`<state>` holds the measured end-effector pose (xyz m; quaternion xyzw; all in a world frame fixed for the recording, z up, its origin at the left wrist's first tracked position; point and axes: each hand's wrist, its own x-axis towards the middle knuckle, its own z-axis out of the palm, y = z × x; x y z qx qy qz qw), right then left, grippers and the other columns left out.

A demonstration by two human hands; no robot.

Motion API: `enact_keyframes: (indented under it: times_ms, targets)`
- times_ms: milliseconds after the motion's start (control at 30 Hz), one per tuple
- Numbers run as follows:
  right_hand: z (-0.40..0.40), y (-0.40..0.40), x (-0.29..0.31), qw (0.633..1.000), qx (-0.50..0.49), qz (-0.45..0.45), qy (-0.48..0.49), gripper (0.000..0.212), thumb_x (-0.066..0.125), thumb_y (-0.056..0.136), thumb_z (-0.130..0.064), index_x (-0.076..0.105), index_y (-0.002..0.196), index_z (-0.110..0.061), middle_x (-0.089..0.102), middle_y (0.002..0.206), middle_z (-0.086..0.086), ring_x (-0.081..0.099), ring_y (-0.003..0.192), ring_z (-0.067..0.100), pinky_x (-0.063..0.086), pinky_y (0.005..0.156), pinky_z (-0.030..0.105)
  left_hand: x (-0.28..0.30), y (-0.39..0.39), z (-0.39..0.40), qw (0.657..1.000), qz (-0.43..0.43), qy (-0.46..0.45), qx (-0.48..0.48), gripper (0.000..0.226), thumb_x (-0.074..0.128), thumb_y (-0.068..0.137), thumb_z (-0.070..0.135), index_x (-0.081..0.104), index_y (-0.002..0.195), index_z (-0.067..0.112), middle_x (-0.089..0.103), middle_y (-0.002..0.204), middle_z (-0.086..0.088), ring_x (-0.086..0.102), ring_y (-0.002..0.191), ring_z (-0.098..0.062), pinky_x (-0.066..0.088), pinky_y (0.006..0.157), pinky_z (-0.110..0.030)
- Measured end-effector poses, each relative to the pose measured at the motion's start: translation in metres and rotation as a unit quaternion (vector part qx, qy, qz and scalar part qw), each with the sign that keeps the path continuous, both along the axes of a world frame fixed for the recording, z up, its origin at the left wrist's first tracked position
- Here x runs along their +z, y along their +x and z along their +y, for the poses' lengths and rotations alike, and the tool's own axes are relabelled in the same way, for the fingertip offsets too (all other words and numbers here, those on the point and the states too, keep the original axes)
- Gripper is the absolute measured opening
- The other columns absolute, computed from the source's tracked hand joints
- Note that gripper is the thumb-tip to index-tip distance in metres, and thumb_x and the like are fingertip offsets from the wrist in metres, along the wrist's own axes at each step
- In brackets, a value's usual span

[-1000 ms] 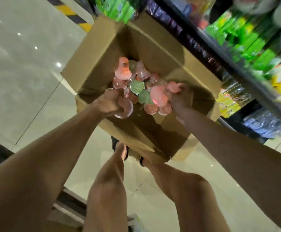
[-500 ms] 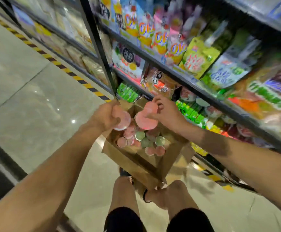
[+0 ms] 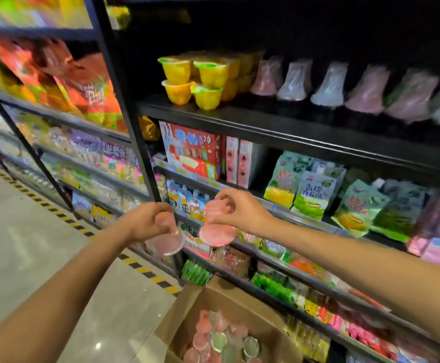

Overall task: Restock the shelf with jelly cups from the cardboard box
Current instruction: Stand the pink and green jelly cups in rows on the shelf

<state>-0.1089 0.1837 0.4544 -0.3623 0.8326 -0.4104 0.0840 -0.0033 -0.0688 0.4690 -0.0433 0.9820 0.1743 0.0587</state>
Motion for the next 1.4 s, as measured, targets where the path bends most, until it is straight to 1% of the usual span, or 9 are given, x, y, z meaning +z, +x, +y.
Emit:
enact_keyframes:
  times_ms: [100,200,367,467,600,733,933,1133,1400]
  targets:
    - [-0.001,-0.007,0.068,0.999,-0.021,0.04,-0.021,0.05,0.089,0.067,-0.042,0.064,0.105,-0.021,0.065,0.092,-0.008,0.06,0.079,0.008,0.052,0.072,0.028,0.062,-0.008,-0.003,0.998,0.059,-0.011,-0.036,0.052,0.073,0.084,0.039,0.059,0.129,0.018,0.063,0.123,-0.002,0.056,0.095,-0.014,0.042,0.078,-0.026]
    - [-0.004,-0.013,0.12,0.995,-0.048,0.07,-0.047,0.05,0.09,0.065,-0.04,0.067,0.104,-0.019,0.068,0.09,-0.005,0.059,0.076,0.006,0.051,0.071,0.027,0.118,-0.02,-0.003,0.993,0.108,-0.013,-0.053,0.052,0.072,0.083,0.036,0.061,0.129,0.015,0.064,0.126,-0.004,0.062,0.105,-0.02,0.047,0.083,-0.029]
    - [-0.011,-0.016,0.177,0.986,-0.101,0.096,-0.088,0.043,0.089,0.068,-0.031,0.069,0.103,-0.014,0.067,0.088,-0.002,0.057,0.072,0.005,0.043,0.063,0.018,0.19,-0.032,0.009,0.977,0.196,0.0,-0.079,0.062,0.059,0.069,0.049,0.065,0.123,0.018,0.068,0.111,0.0,0.062,0.095,-0.016,0.042,0.078,-0.024]
    - [-0.009,-0.017,0.195,0.981,-0.133,0.115,-0.088,0.048,0.088,0.068,-0.035,0.069,0.108,-0.014,0.07,0.095,-0.001,0.063,0.082,0.008,0.047,0.067,0.02,0.21,-0.047,0.011,0.968,0.233,-0.011,-0.089,0.048,0.071,0.081,0.033,0.064,0.127,0.018,0.067,0.119,-0.002,0.062,0.102,-0.018,0.043,0.082,-0.024]
    - [0.006,-0.017,0.209,0.974,-0.173,0.117,-0.087,0.048,0.087,0.069,-0.035,0.069,0.109,-0.015,0.07,0.095,-0.001,0.064,0.084,0.009,0.051,0.074,0.026,0.221,-0.069,0.016,0.962,0.258,0.011,-0.086,0.058,0.074,0.079,0.036,0.057,0.131,0.017,0.066,0.111,-0.005,0.064,0.094,-0.019,0.052,0.077,-0.03]
    - [0.029,-0.018,0.221,0.962,-0.229,0.129,-0.078,0.051,0.084,0.07,-0.034,0.066,0.114,-0.016,0.069,0.101,0.0,0.066,0.093,0.014,0.053,0.084,0.032,0.225,-0.093,0.03,0.955,0.277,0.03,-0.101,0.041,0.073,0.079,0.035,0.051,0.109,0.017,0.059,0.096,-0.004,0.059,0.086,-0.021,0.051,0.071,-0.039]
    - [0.067,-0.016,0.224,0.939,-0.312,0.115,-0.091,0.062,0.082,0.074,-0.037,0.055,0.127,-0.02,0.063,0.102,-0.002,0.062,0.093,0.012,0.045,0.067,0.02,0.221,-0.123,0.068,0.946,0.287,0.06,-0.138,0.028,0.066,0.085,0.038,0.049,0.104,0.025,0.062,0.092,-0.001,0.062,0.08,-0.016,0.058,0.071,-0.043]
    - [0.093,-0.019,0.218,0.914,-0.373,0.125,-0.095,0.057,0.081,0.073,-0.035,0.06,0.124,-0.02,0.063,0.115,0.001,0.062,0.104,0.017,0.048,0.079,0.029,0.215,-0.14,0.099,0.932,0.326,0.011,-0.156,0.031,0.062,0.088,0.047,0.047,0.108,0.028,0.062,0.103,0.002,0.061,0.087,-0.019,0.06,0.071,-0.042]
    - [0.099,-0.027,0.215,0.895,-0.411,0.141,-0.101,0.063,0.079,0.077,-0.029,0.053,0.134,-0.018,0.059,0.126,0.002,0.057,0.109,0.017,0.044,0.082,0.027,0.207,-0.167,0.112,0.927,0.344,0.004,-0.153,0.03,0.059,0.092,0.041,0.048,0.112,0.022,0.065,0.109,-0.004,0.062,0.09,-0.021,0.058,0.07,-0.037]
